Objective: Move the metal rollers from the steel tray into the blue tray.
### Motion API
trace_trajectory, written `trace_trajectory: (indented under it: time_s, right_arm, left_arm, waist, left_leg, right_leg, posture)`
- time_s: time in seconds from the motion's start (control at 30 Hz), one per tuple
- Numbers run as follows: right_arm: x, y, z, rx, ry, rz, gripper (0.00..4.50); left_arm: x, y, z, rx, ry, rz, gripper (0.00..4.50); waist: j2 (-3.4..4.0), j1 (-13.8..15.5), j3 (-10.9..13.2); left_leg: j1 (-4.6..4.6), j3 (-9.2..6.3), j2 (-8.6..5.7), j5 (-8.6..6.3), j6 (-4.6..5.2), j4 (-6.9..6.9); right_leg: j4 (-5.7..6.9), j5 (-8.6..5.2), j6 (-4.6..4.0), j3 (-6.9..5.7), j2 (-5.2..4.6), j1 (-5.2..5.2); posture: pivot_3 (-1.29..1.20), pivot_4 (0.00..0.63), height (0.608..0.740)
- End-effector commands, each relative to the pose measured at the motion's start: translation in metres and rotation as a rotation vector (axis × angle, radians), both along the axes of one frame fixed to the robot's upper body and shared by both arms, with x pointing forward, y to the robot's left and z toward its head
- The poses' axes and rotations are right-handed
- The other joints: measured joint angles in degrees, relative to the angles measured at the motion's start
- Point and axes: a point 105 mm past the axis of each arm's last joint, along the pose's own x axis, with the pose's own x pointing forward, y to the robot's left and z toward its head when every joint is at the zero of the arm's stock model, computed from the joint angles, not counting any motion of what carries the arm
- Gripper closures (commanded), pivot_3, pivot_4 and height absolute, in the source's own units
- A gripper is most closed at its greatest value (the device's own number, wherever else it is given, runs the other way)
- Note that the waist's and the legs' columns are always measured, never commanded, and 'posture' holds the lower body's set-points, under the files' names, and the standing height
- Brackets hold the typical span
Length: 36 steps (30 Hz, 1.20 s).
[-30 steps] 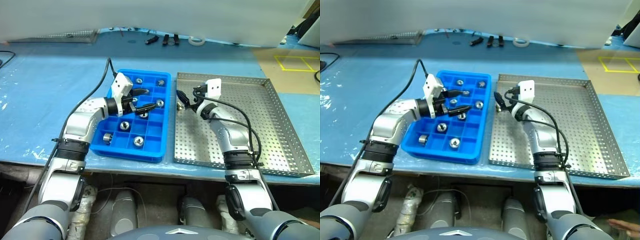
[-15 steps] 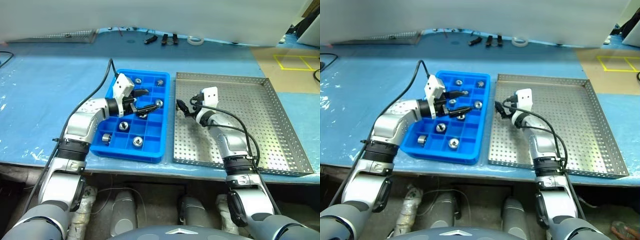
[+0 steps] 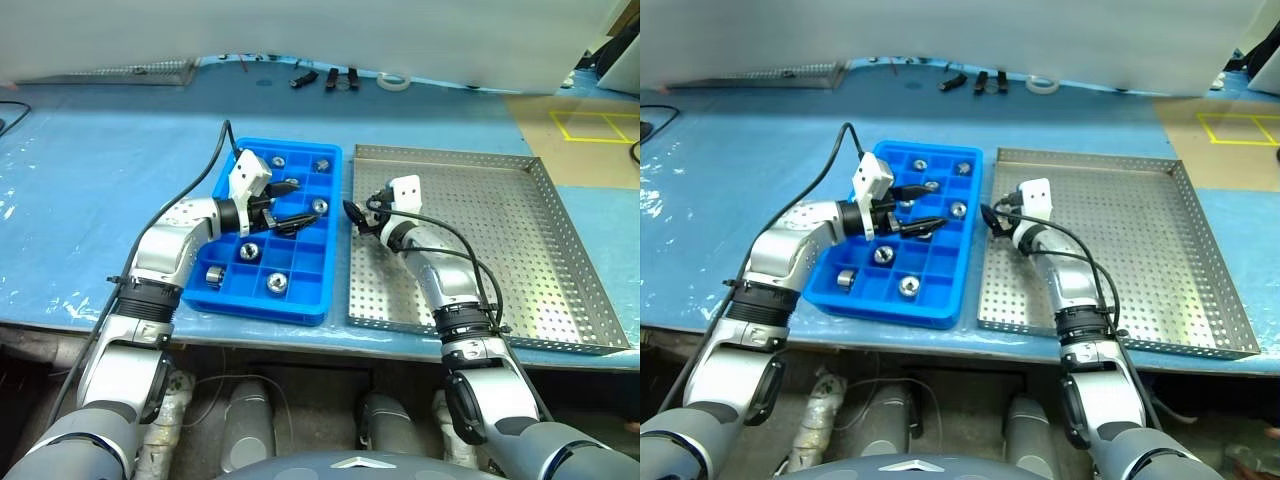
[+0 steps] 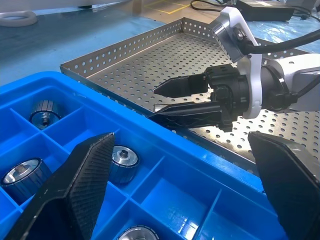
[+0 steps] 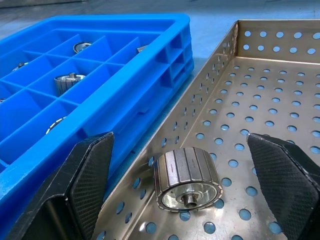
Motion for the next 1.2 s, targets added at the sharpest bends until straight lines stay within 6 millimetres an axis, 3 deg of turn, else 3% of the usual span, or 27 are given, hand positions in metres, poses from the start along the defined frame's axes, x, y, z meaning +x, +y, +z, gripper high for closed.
trace_trajectory:
  time_s: [0.03, 0.13, 0.4, 0.67, 0.93, 1.2]
  right_arm:
    - [-0.004, -0.003, 0.022, 0.093, -0.059, 0.024, 0.01]
    - [-0.009, -0.003, 0.028, 0.145, -0.069, 0.056, 0.01]
    - [-0.005, -0.012, 0.006, 0.028, -0.022, -0.030, 0.01]
    - [-0.004, -0.016, 0.005, 0.019, -0.030, -0.067, 0.01]
    - [-0.010, 0.009, -0.001, -0.027, -0.030, 0.019, 0.01]
    - [-0.002, 0.016, -0.004, -0.052, -0.035, -0.005, 0.01]
  left_arm:
    - [-0.004, -0.002, 0.009, -0.003, -0.037, -0.018, 0.00]
    - [-0.004, -0.002, 0.009, -0.004, -0.034, -0.021, 0.00]
    - [-0.004, -0.006, 0.009, -0.003, -0.036, -0.030, 0.00]
    - [-0.005, -0.006, 0.008, 0.000, -0.034, -0.033, 0.00]
    - [-0.005, -0.006, 0.008, 0.002, -0.029, -0.035, 0.00]
    - [-0.005, -0.008, 0.007, 0.001, -0.027, -0.041, 0.00]
  waist:
    - [0.00, -0.04, 0.00]
    - [0.00, -0.06, 0.00]
    - [0.00, -0.09, 0.00]
    - [0.00, -0.10, 0.00]
    - [0.00, -0.33, 0.00]
    - [0.00, -1.54, 0.00]
  left_leg:
    - [0.00, 0.00, 0.00, 0.00, 0.00, 0.00]
    - [0.00, 0.00, 0.02, 0.00, 0.01, 0.00]
    - [0.02, 0.00, 0.02, 0.01, -0.01, 0.00]
    - [0.02, 0.00, 0.02, 0.01, -0.01, 0.00]
    - [0.03, 0.00, 0.02, 0.01, -0.01, 0.00]
    - [0.06, 0.00, 0.08, 0.04, -0.06, -0.02]
  right_leg:
    - [0.00, 0.00, 0.00, 0.00, 0.00, 0.00]
    - [0.00, 0.00, 0.00, 0.00, 0.01, 0.00]
    - [0.01, 0.00, 0.00, 0.00, 0.01, 0.00]
    - [0.01, 0.00, 0.00, 0.00, 0.01, 0.00]
    - [0.00, 0.00, 0.00, 0.01, 0.02, 0.00]
    - [0.02, 0.00, -0.01, 0.02, 0.09, -0.02]
  posture:
    - [-0.07, 0.150, 0.740]
    - [-0.08, 0.150, 0.740]
    - [-0.09, 0.150, 0.740]
    - [-0.09, 0.150, 0.740]
    - [-0.09, 0.150, 0.740]
    - [-0.09, 0.150, 0.740]
